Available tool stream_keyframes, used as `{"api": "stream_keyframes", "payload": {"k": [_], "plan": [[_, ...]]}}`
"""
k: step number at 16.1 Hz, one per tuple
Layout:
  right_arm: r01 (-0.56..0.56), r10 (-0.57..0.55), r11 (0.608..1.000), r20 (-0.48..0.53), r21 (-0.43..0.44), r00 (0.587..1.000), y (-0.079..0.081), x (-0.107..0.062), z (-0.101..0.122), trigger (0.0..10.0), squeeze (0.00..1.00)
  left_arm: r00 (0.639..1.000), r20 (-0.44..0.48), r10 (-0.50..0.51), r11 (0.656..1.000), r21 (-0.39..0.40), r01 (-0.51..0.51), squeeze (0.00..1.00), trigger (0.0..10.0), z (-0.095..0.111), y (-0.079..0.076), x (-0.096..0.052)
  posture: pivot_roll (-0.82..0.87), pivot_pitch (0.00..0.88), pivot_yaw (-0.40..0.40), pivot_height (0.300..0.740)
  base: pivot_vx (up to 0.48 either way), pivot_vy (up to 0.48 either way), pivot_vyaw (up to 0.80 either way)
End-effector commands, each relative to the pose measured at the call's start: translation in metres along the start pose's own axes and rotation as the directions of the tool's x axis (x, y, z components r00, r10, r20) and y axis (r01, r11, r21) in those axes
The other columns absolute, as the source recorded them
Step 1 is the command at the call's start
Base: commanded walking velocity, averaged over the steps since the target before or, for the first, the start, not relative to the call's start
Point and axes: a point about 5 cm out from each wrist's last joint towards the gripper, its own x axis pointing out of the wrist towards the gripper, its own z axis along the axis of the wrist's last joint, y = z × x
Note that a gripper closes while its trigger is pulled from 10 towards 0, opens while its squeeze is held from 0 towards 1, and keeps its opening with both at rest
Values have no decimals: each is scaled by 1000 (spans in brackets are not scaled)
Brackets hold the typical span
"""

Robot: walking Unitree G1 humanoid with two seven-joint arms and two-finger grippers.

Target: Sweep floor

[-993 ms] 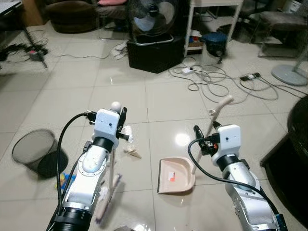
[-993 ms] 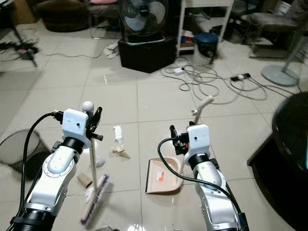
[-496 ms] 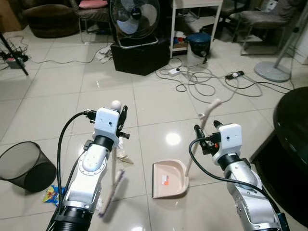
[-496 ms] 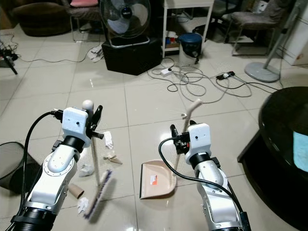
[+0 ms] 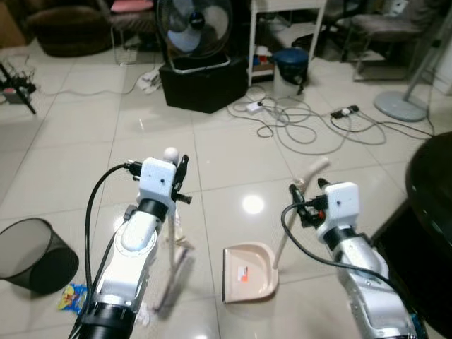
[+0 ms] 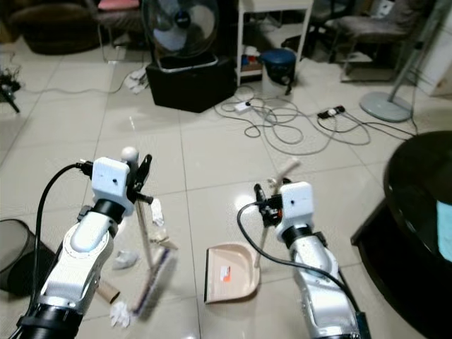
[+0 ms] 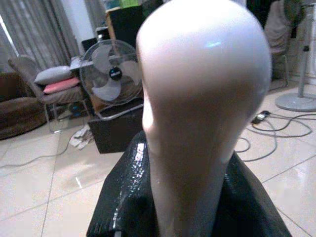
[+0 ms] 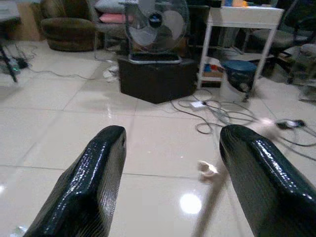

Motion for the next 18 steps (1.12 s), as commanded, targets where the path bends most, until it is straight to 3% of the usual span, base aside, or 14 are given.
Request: {"api": "stream_keyframes", "payload": {"k": [1,12,16,17,18], "plan": [[12,-12,1000,-2,-2,1000,-6,-3,0,10000,0,999,45,-10,1000,19,10,0,10000,10,-1,4,-102,30,54,740,375,0,0],[28,-28,1000,-36,-6,999,-8,-1,-7,10000,0,998,53,29,999,26,-30,0,10000,12,4,6,-95,32,53,740,367,0,0],[-34,30,999,-110,-29,993,-3,-5,-27,10000,0,998,45,44,999,23,-45,0,10000,10,9,7,-87,33,60,740,0,0,0],[-56,52,998,-140,-26,989,-1,-7,-34,10000,1000,998,49,40,999,29,-41,0,10000,11,10,7,-82,36,63,740,0,0,0],[-58,53,998,-150,-29,987,-1,-7,-38,10000,1000,998,53,37,999,33,-39,0,10000,12,10,7,-78,38,63,740,0,0,0]]}}
